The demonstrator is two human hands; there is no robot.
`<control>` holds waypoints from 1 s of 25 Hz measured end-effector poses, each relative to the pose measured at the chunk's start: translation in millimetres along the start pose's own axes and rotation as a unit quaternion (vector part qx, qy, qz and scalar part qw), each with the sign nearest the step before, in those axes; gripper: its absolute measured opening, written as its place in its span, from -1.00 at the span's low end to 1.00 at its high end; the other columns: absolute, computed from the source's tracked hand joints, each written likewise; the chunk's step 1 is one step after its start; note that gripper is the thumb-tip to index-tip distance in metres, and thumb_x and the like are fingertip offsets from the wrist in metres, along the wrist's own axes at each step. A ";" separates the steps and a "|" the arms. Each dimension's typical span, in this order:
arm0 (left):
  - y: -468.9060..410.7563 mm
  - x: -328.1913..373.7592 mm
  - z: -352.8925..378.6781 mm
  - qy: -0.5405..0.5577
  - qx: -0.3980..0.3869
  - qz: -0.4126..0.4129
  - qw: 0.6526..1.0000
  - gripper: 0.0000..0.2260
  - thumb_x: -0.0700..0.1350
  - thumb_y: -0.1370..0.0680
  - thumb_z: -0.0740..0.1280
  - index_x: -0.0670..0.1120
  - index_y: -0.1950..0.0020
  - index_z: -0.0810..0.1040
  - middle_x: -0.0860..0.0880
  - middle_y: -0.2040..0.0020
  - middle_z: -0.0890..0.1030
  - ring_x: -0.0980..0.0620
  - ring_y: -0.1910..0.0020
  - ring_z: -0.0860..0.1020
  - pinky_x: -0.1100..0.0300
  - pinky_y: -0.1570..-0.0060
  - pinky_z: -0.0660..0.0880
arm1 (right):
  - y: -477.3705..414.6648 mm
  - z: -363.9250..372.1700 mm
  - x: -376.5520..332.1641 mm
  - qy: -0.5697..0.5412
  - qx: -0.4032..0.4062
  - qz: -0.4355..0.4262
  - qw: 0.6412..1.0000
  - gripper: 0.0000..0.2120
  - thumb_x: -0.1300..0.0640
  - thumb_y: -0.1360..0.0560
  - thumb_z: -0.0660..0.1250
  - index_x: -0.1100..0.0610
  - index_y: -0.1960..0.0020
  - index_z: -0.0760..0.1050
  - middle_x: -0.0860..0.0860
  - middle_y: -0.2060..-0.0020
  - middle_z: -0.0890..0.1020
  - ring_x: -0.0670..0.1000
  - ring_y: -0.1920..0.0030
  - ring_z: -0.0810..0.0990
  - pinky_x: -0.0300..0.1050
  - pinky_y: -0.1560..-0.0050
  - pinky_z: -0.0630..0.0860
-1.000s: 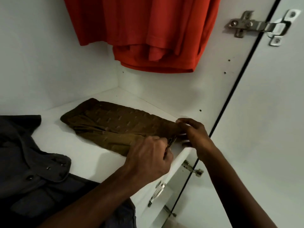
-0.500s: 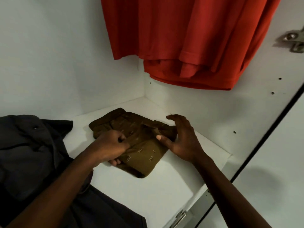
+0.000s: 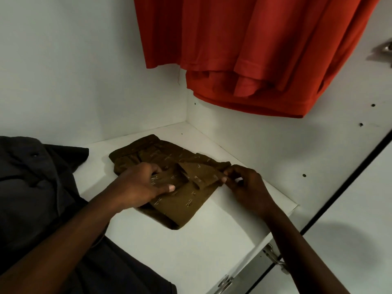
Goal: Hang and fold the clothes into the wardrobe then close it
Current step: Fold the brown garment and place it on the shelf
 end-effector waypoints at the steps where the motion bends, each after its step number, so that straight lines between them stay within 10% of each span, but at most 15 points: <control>1: 0.9 0.5 -6.2 0.037 -0.008 0.011 0.999 -0.59 0.25 -0.39 0.55 0.11 -0.15 0.62 0.10 -0.03 0.68 0.05 -0.04 0.66 0.00 -0.07 0.65 | -2.5 -8.2 -0.9 -0.083 0.000 0.015 0.996 -0.90 0.23 -0.60 0.38 0.06 0.04 0.62 -0.11 0.18 0.69 -0.15 0.13 0.61 -0.28 0.15 0.46; 4: 6.8 1.3 -25.9 0.170 -0.030 0.019 0.985 -0.53 0.26 -0.27 0.60 0.09 -0.08 0.67 0.02 0.05 0.72 0.02 0.13 0.70 0.01 0.25 0.66 | -10.4 -31.0 -8.3 -0.348 -0.018 0.090 0.933 -0.89 0.23 -0.61 0.30 0.17 -0.10 0.57 0.09 0.09 0.66 0.08 0.07 0.57 -0.10 0.11 0.45; 7: 10.9 1.3 -25.8 0.168 -0.069 0.001 0.983 -0.26 0.42 -0.10 0.58 0.05 -0.14 0.65 -0.03 0.10 0.72 0.06 0.35 0.64 0.20 0.48 0.47 | -22.8 -25.6 -9.8 -0.226 -0.056 0.142 0.962 -0.77 0.29 -0.62 0.22 0.12 -0.15 0.60 0.17 0.01 0.67 0.11 0.05 0.54 -0.09 0.13 0.43; 11: 7.1 -4.0 -1.9 0.064 -0.097 -0.040 0.992 -0.28 0.34 -0.39 0.46 0.01 -0.43 0.44 0.01 -0.09 0.63 -0.04 0.19 0.73 0.16 0.35 0.63 | -20.2 -22.1 -15.1 -0.173 -0.018 0.126 0.977 -0.71 0.24 -0.53 0.24 0.01 -0.17 0.58 0.04 0.11 0.69 0.00 0.08 0.64 -0.08 0.04 0.55; 15: 6.5 -1.7 -1.1 -0.079 0.004 -0.023 0.997 -0.36 0.50 -0.44 0.23 0.06 -0.28 0.53 0.03 -0.09 0.64 -0.04 -0.03 0.68 0.00 0.04 0.66 | 5.3 -24.6 -10.0 -0.023 -0.112 0.081 0.990 -0.61 0.22 -0.43 0.42 -0.04 -0.20 0.49 -0.07 0.13 0.67 -0.18 0.15 0.64 -0.32 0.10 0.52; 18: 16.1 28.9 10.6 -0.263 0.183 0.112 0.941 -0.40 0.39 -0.54 0.26 0.12 -0.48 0.34 0.00 -0.36 0.46 -0.04 -0.32 0.49 0.01 -0.19 0.51 | 7.2 -17.4 -2.5 0.019 -0.051 0.057 0.997 -0.55 0.29 -0.47 0.45 -0.06 -0.25 0.46 -0.11 0.31 0.61 -0.22 0.28 0.59 -0.39 0.18 0.45; 20: 13.8 56.6 28.8 -0.265 0.169 0.259 0.914 -0.40 0.36 -0.55 0.25 0.12 -0.51 0.31 0.01 -0.41 0.39 -0.02 -0.39 0.40 -0.02 -0.32 0.40 | 3.9 -20.0 3.1 -0.048 -0.058 0.059 0.995 -0.51 0.37 -0.47 0.43 -0.02 -0.30 0.48 -0.10 0.38 0.61 -0.19 0.32 0.56 -0.33 0.18 0.46; 25: -26.4 88.0 57.8 -0.268 0.131 0.370 0.880 -0.73 0.13 -0.58 0.26 0.03 -0.15 0.61 0.03 -0.03 0.67 -0.01 -0.01 0.62 -0.04 -0.16 0.50 | -5.2 -39.0 8.8 -0.086 -0.114 0.035 0.989 -0.47 0.48 -0.47 0.37 0.04 -0.33 0.53 0.06 0.27 0.61 -0.03 0.18 0.59 -0.25 0.07 0.51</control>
Point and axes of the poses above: each hand's wrist, its own y-axis away from the middle knuckle, its own z-axis out of the palm, x = y × z, the point moved 1 cm from there along -y, towards the middle knuckle
